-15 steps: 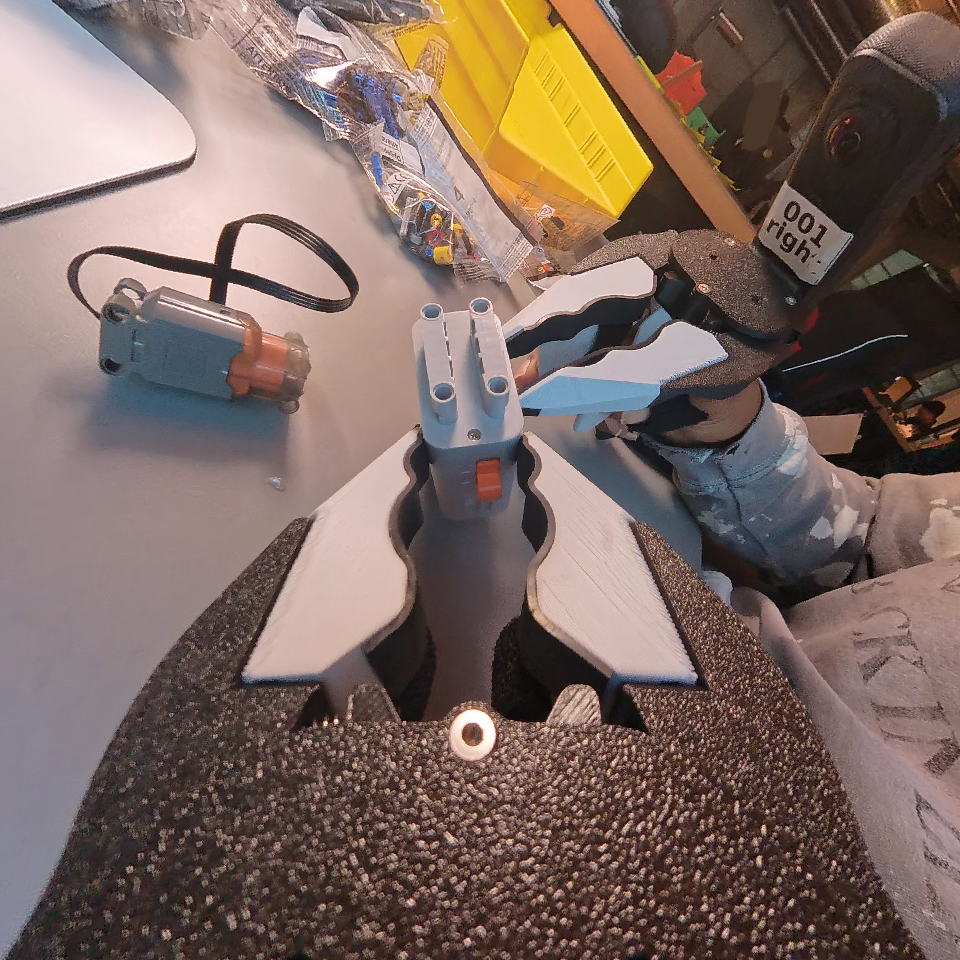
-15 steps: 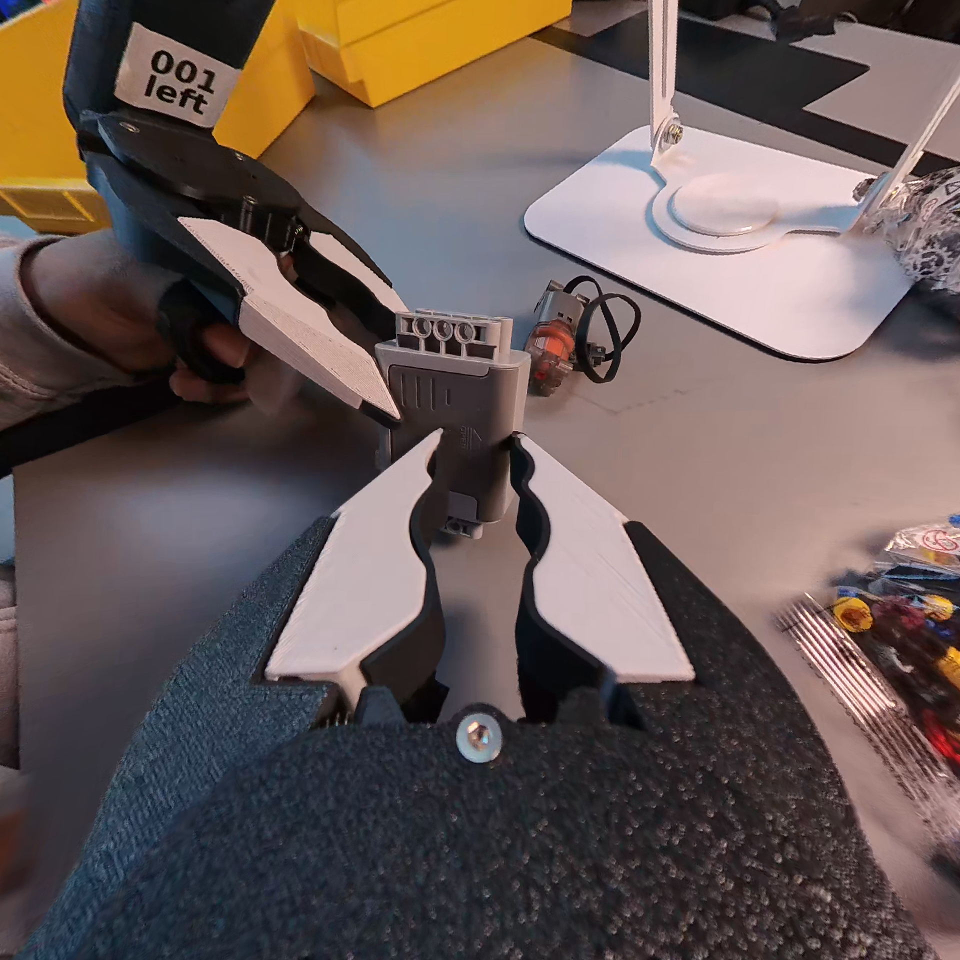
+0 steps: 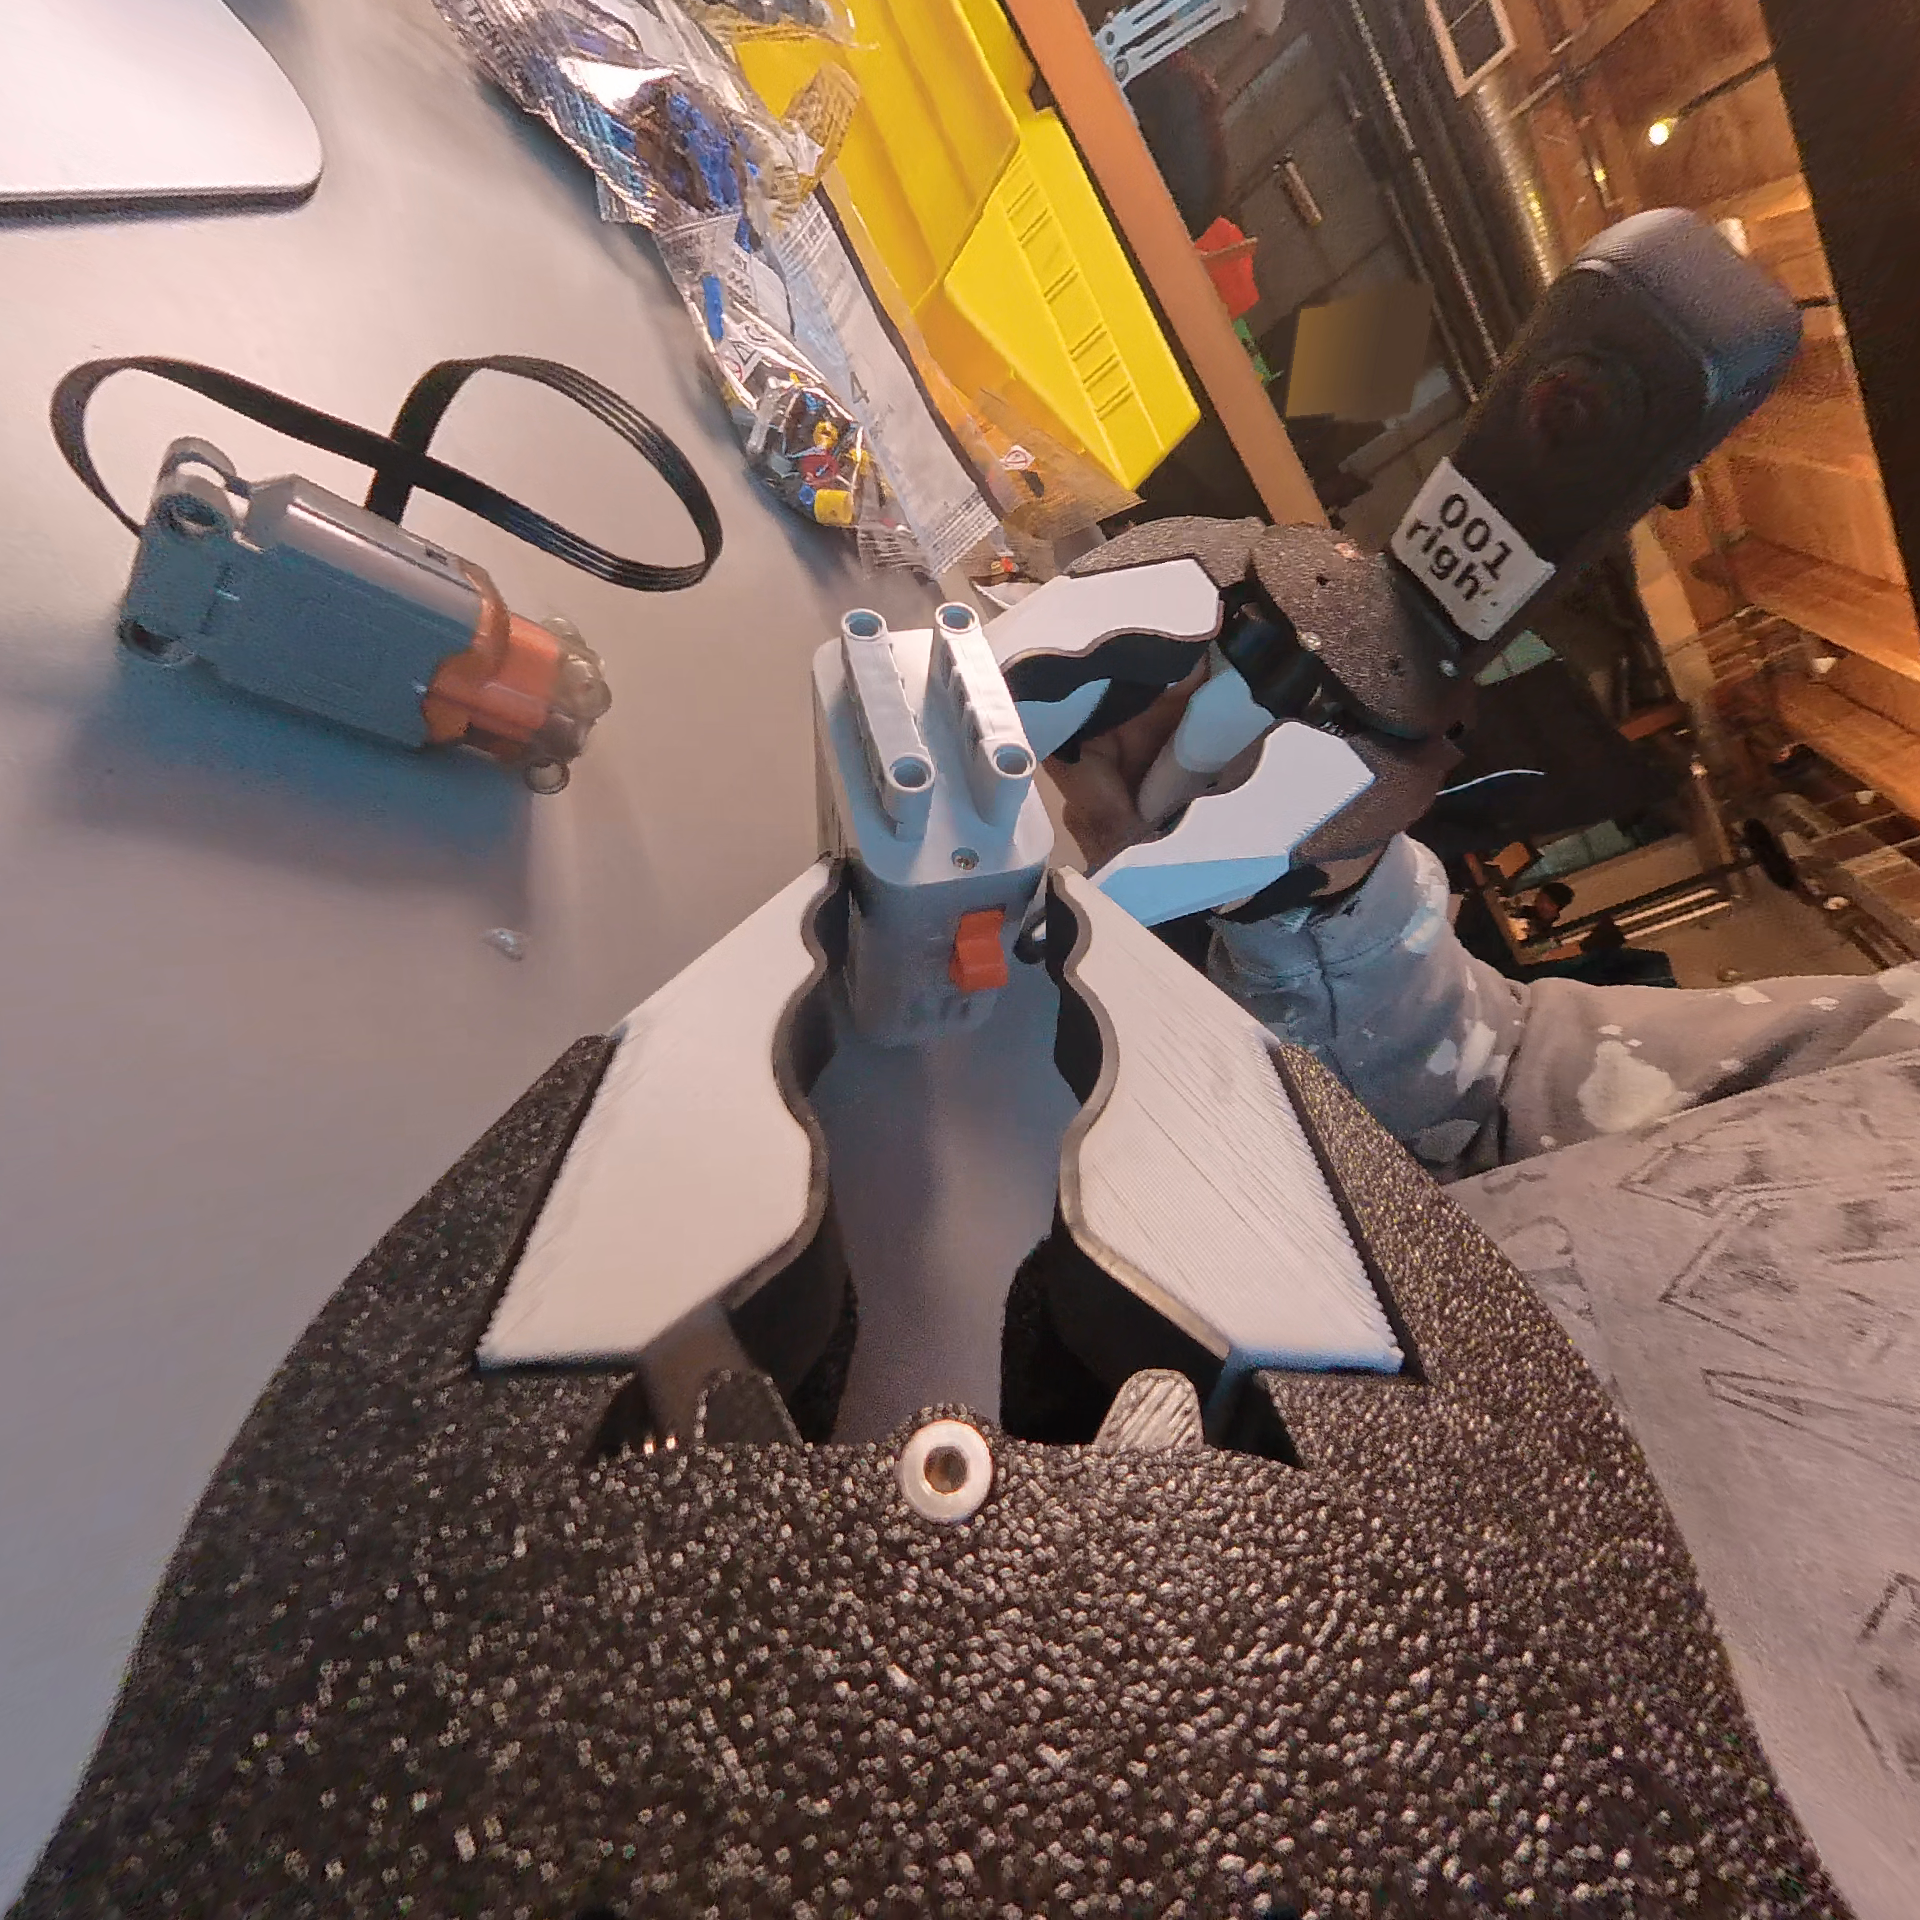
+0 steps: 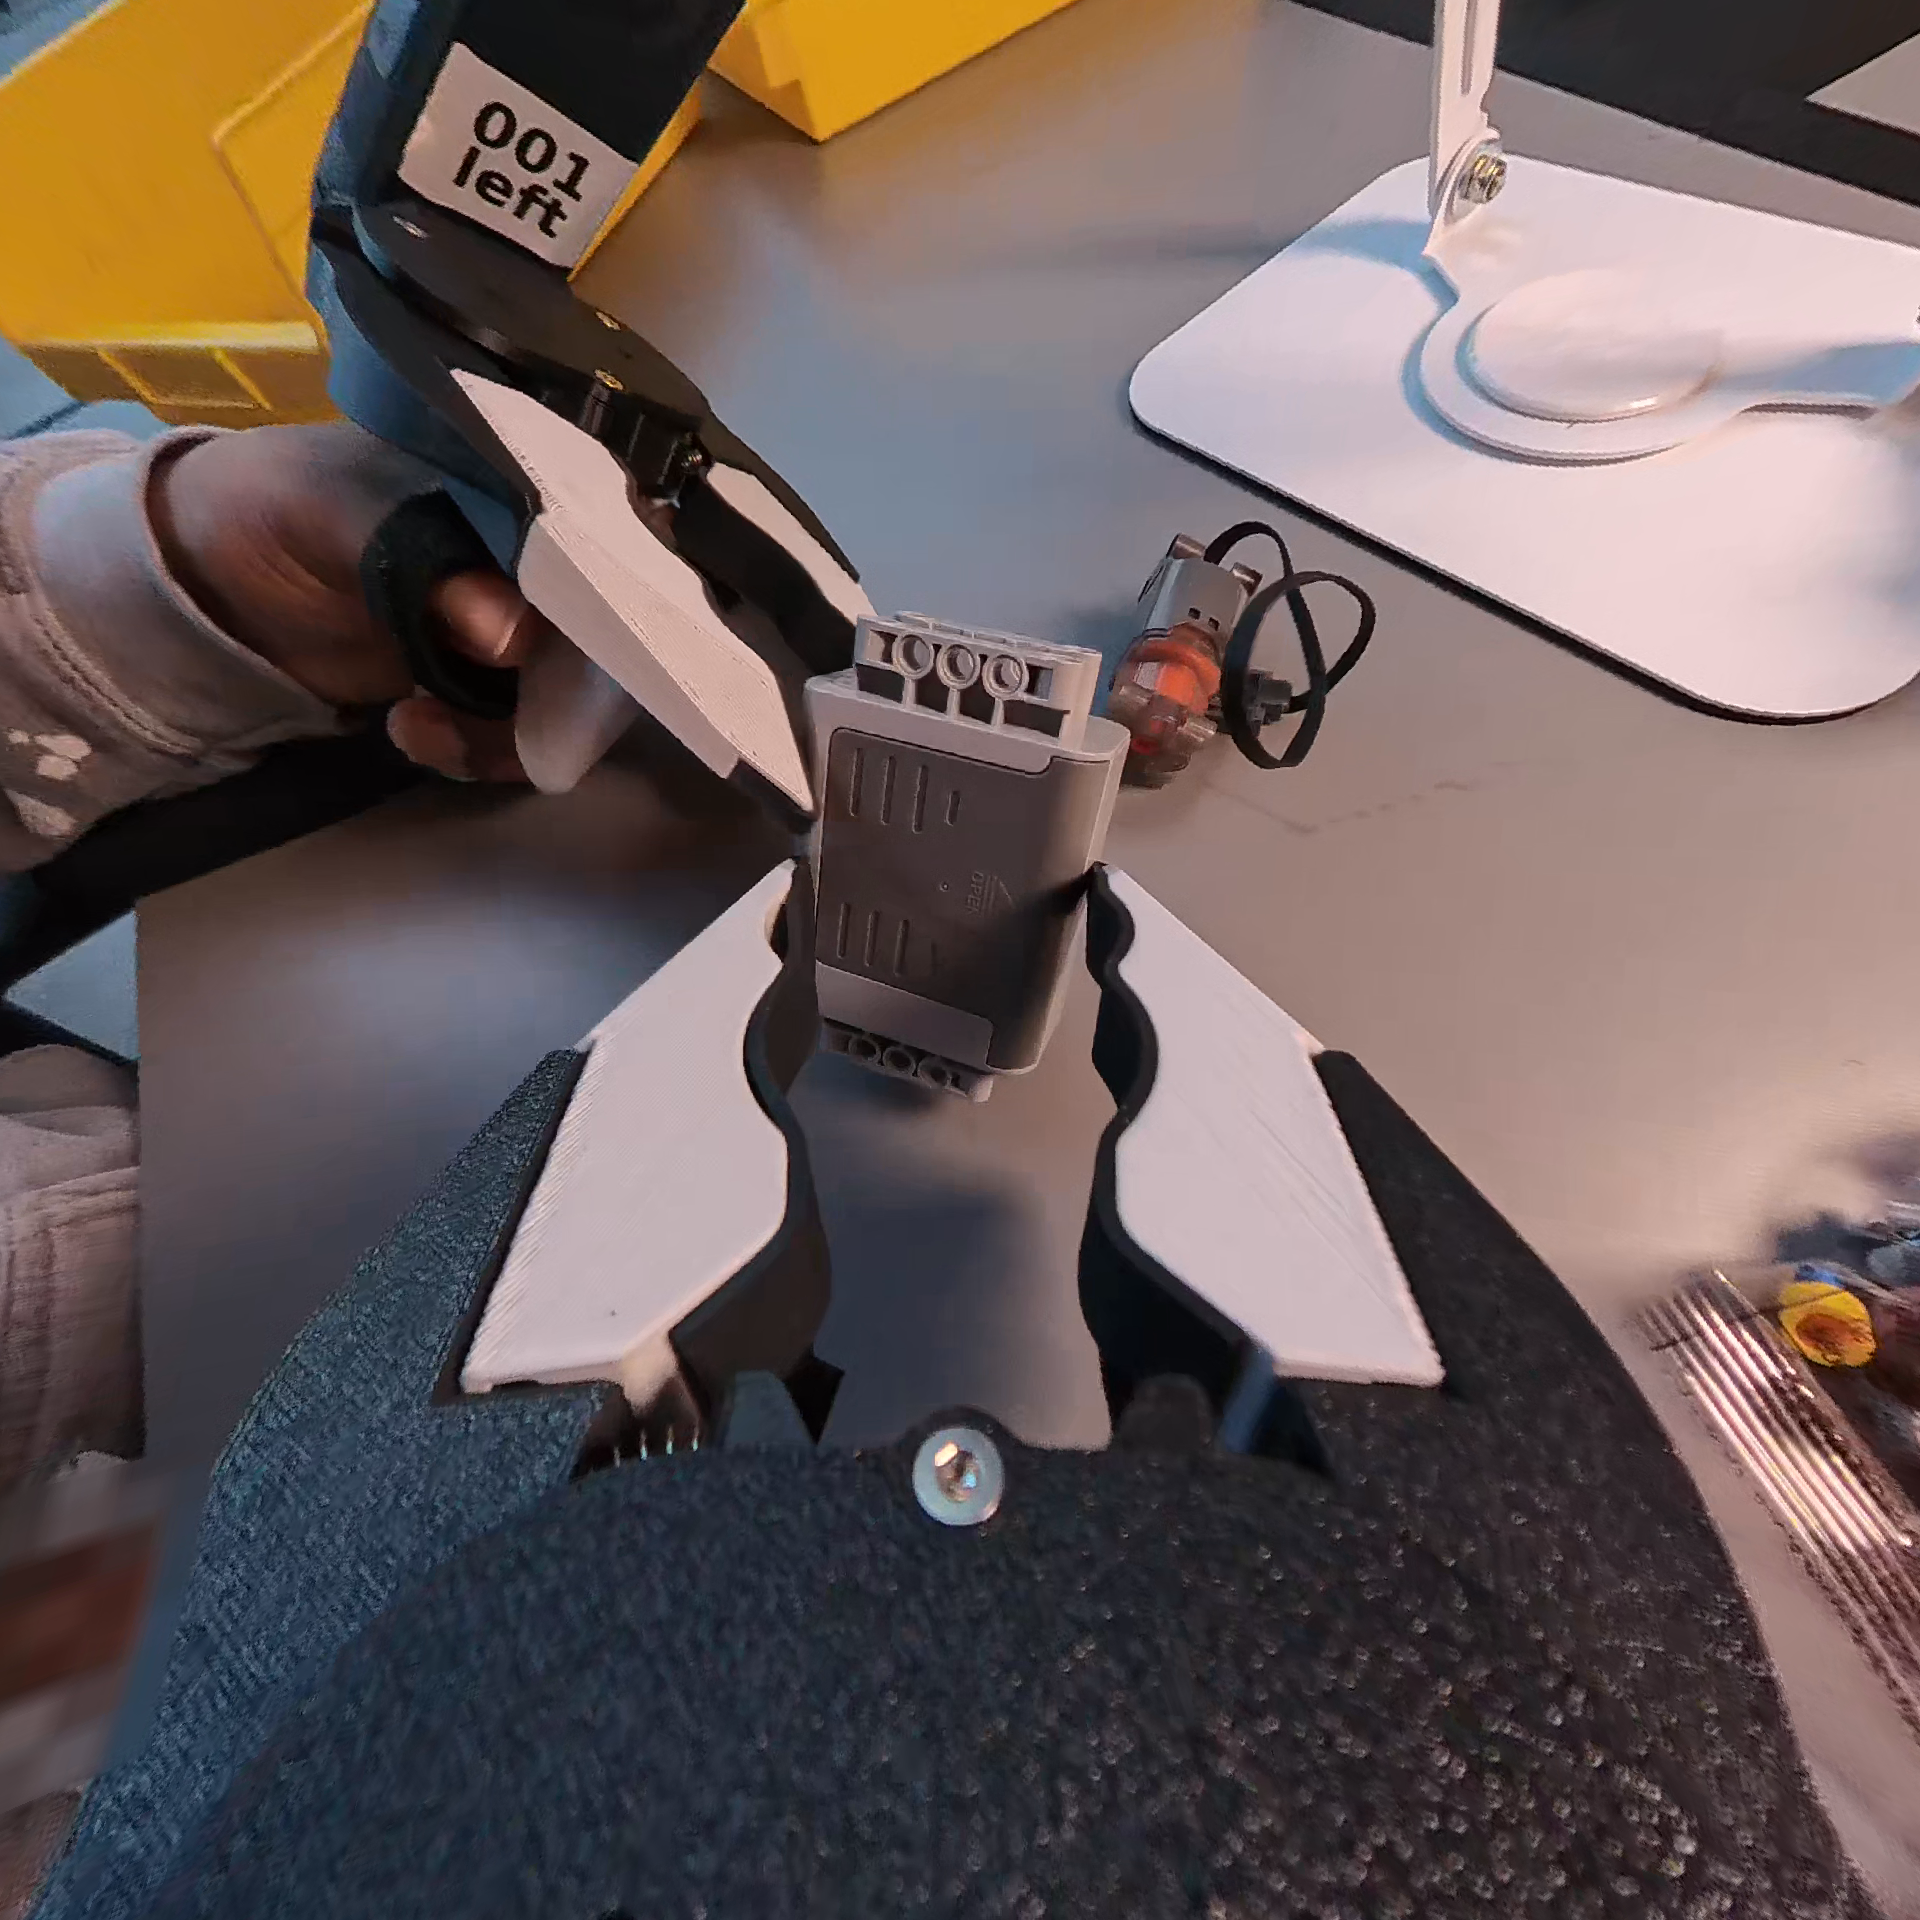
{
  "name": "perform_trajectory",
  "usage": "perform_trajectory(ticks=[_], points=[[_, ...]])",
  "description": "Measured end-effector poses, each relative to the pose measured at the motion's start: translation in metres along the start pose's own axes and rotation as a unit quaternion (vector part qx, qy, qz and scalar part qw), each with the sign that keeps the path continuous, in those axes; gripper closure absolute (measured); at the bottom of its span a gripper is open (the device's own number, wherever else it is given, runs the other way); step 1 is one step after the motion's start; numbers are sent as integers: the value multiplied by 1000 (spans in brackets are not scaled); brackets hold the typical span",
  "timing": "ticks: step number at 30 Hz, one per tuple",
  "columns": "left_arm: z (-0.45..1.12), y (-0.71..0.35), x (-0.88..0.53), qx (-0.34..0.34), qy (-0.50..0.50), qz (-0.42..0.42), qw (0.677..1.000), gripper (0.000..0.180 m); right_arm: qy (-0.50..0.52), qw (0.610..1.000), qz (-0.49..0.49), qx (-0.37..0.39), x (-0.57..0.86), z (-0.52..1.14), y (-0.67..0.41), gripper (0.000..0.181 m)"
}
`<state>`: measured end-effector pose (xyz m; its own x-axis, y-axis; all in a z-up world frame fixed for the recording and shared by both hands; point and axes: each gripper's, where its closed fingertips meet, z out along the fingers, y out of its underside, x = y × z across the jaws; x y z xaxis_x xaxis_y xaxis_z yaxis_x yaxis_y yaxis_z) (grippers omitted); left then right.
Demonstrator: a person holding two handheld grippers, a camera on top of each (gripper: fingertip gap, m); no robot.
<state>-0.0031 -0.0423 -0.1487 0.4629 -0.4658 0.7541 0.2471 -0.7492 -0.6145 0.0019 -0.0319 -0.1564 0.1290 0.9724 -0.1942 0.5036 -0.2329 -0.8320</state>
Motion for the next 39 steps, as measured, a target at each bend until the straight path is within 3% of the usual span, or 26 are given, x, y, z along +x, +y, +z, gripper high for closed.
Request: perform_trajectory(ticks=[8, 24, 26, 27, 29, 30, 33, 34, 39], points=[[1, 8, -1, -37, -18, 56, 998, 148, -37, 999, 20, 5, 1, -1, 0, 138], [-3, -1, -9, -10, -68, 87, 994, 149, 12, 999, 4, 35, 8, 3, -9, 144], [-4, -1, -9, -11, -68, 84, 994, 149, 14, 999, 7, 41, 11, 1, -10, 156], [-3, 2, -7, -17, -61, 85, 994, 148, 43, 998, 2, 50, 23, -4, -12, 181], [20, 40, 35, -94, 36, 96, 990, 150, 69, 997, -29, 5, 31, 3, 0, 181], [30, 56, 39, -122, 24, 129, 984, 149, 51, 998, -31, 8, 25, 2, -3, 181], [16, 24, 30, -58, 14, 92, 994, 149, 66, 993, 8, 93, 39, -33, -30, 181], [9, 20, 29, -52, 16, 96, 994, 149, 82, 991, 11, 107, 47, -46, -34, 179], [-7, -1, 31, -6, 37, 121, 992, 148, 36, 991, -36, 123, 23, -67, -45, 128]])
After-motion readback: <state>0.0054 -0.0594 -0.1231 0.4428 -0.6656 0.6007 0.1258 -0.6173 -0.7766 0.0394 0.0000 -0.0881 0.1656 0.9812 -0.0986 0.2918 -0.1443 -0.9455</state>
